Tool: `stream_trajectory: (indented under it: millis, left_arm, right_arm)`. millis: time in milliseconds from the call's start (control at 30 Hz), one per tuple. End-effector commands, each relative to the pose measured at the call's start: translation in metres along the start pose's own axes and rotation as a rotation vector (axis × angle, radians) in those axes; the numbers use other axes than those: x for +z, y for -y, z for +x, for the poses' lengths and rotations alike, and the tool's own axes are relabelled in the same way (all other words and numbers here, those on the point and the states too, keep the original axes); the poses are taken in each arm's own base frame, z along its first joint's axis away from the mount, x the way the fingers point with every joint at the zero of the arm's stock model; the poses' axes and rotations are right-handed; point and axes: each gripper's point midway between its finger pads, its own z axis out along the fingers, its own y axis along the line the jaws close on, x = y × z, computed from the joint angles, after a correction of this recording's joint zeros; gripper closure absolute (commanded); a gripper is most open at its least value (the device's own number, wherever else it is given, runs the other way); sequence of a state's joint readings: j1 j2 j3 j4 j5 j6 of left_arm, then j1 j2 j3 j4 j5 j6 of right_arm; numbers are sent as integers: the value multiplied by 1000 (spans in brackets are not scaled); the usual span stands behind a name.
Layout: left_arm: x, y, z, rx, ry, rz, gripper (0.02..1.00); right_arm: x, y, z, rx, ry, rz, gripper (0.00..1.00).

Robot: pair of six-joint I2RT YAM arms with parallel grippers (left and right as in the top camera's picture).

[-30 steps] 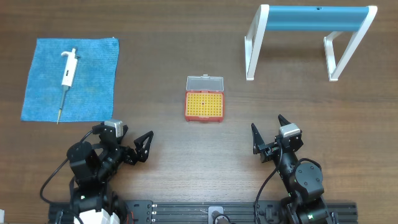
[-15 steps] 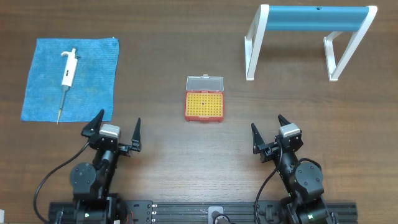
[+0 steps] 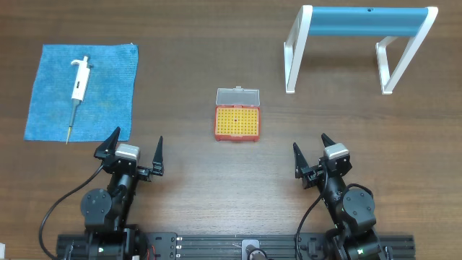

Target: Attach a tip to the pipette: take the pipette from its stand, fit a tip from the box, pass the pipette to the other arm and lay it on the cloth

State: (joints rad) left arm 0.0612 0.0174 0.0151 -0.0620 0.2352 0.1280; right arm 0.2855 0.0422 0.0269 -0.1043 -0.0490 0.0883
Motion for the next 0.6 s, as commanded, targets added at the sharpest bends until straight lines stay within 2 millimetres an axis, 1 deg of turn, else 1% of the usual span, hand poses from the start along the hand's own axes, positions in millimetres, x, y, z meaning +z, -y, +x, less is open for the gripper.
stream_trajectory:
  millis: [33, 67, 100, 133, 200, 333, 600]
  left_arm:
    - [0, -4, 2, 13, 3, -22, 23]
    - [0, -4, 2, 13, 3, -22, 20]
    - [0, -4, 2, 13, 3, -22, 23]
    - [0, -4, 2, 13, 3, -22, 23]
    - [0, -4, 2, 13, 3, -22, 20]
    - [0, -4, 2, 13, 3, -22, 20]
    - [0, -4, 2, 13, 3, -22, 23]
  right_arm:
    - [-7, 56, 1, -62, -5, 230, 606]
    - [-13, 77, 1, -49, -3, 317, 417]
    - [-19, 89, -2, -55, 9, 377, 406]
    - [-24, 97, -6, -68, 21, 414, 9]
    - [-23, 94, -5, -68, 21, 402, 9]
    - [-17, 81, -7, -75, 26, 343, 9]
    - [-17, 81, -7, -75, 26, 343, 9]
